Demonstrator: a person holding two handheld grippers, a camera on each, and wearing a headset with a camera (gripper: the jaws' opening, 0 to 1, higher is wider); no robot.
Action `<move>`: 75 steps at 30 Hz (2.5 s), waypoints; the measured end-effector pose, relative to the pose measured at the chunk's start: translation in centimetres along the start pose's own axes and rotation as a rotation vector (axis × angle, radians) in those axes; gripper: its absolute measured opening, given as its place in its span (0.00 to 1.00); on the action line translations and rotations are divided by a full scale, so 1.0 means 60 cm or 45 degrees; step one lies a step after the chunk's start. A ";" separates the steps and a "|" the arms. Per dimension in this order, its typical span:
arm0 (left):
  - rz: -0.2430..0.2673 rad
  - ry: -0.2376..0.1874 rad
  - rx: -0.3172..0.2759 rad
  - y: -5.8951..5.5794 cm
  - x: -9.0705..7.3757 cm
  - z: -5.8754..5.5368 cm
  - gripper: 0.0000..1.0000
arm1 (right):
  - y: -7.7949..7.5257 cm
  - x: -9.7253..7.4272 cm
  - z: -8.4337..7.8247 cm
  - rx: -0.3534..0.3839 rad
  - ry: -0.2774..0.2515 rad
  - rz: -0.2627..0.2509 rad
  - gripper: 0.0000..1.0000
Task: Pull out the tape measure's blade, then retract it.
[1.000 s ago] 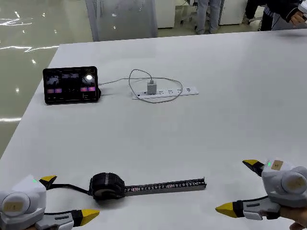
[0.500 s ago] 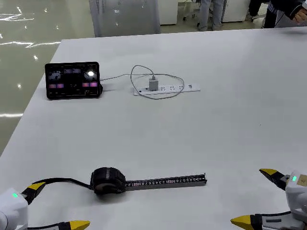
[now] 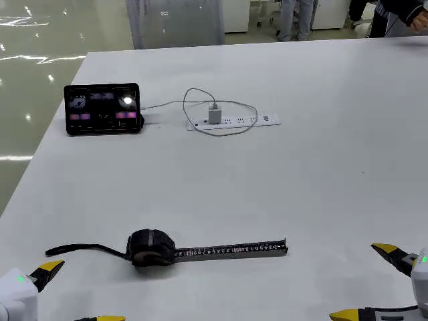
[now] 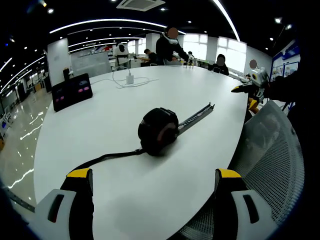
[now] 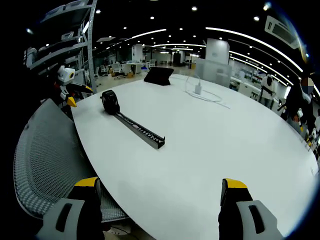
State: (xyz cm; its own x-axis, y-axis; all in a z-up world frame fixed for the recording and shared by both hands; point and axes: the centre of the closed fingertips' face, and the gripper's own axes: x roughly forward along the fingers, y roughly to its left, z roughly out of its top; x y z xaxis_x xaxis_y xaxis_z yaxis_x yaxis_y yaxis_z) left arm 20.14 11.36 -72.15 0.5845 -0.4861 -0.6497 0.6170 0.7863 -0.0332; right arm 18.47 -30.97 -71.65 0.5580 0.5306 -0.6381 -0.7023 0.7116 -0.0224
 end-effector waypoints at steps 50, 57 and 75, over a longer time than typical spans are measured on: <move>0.156 -0.139 -0.157 -0.062 0.096 0.124 0.99 | -0.016 0.040 0.068 -0.320 0.142 0.198 0.99; 0.230 -0.193 -0.184 -0.059 0.105 0.137 0.99 | -0.033 0.058 0.078 -0.367 0.178 0.231 0.99; 0.365 -0.268 -0.254 -0.032 0.115 0.147 0.99 | -0.042 0.108 0.122 -0.561 0.281 0.362 0.99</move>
State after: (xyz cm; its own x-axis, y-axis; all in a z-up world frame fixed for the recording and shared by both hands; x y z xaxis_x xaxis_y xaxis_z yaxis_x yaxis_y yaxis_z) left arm 27.67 3.11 -69.86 0.8257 -0.2876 -0.4854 0.3111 0.9498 -0.0336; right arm 27.11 -25.94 -70.09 0.2476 0.5308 -0.8105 -0.9559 0.2702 -0.1150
